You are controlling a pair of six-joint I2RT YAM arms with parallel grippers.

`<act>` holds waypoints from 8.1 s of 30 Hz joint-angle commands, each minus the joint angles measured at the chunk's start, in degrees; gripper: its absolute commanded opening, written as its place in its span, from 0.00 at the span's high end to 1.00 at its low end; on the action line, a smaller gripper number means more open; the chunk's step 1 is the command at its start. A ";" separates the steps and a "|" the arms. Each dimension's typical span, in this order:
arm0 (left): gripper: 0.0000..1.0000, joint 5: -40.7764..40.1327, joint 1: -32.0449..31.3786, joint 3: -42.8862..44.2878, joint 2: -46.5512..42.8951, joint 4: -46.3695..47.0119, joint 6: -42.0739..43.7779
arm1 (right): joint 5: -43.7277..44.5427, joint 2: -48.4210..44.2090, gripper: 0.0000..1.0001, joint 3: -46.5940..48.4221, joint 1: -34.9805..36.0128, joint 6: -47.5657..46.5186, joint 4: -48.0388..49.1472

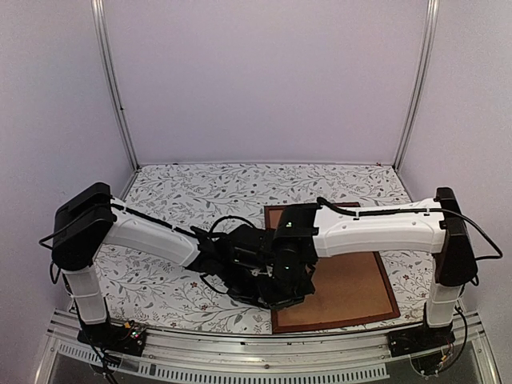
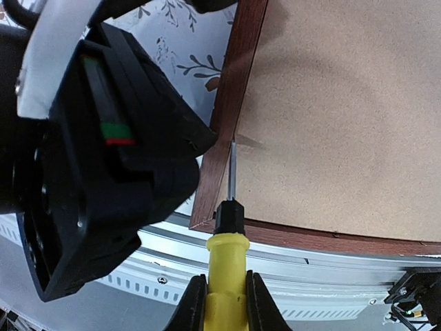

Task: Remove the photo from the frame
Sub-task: Release the fastener from the backboard, then move the photo frame to the center of the board, then hold the photo frame at the center of the board.

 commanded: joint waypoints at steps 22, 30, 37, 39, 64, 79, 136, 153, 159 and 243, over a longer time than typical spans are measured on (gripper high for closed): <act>1.00 -0.13 -2.47 -1.33 6.49 4.50 0.89 | -7.99 13.16 1.00 10.53 3.20 -7.24 16.44; 1.00 -0.95 -1.92 -2.40 6.04 3.99 0.61 | -7.81 0.37 1.00 -3.60 1.03 -5.47 21.15; 1.00 -2.60 -1.50 -3.01 5.15 2.21 0.07 | -6.72 -7.65 1.00 -11.12 0.02 -4.03 22.34; 1.00 -3.42 -1.41 -2.93 4.78 1.37 -0.12 | -6.06 -9.53 1.00 -12.69 -0.35 -3.88 22.48; 1.00 -14.75 -3.20 4.11 -5.99 -10.32 -5.54 | -1.54 -33.41 1.00 -31.85 -6.23 -5.68 24.83; 0.89 -18.66 5.46 9.08 -6.02 -12.49 -2.86 | -16.67 -36.33 1.00 -35.88 -27.71 -21.02 35.10; 0.79 -16.02 4.65 27.78 16.11 -14.39 1.15 | -29.16 -29.78 1.00 -43.87 -38.52 -28.57 41.35; 0.79 -15.66 5.61 29.94 18.10 -14.78 3.03 | -29.62 -27.17 1.00 -44.08 -38.65 -29.65 40.89; 0.79 -15.35 5.96 31.62 19.00 -15.71 4.23 | -29.93 -26.39 1.00 -44.67 -39.72 -30.05 40.84; 0.91 -11.22 4.93 26.87 17.94 -12.45 1.28 | -37.36 -17.67 1.00 -48.05 -45.90 -36.33 42.45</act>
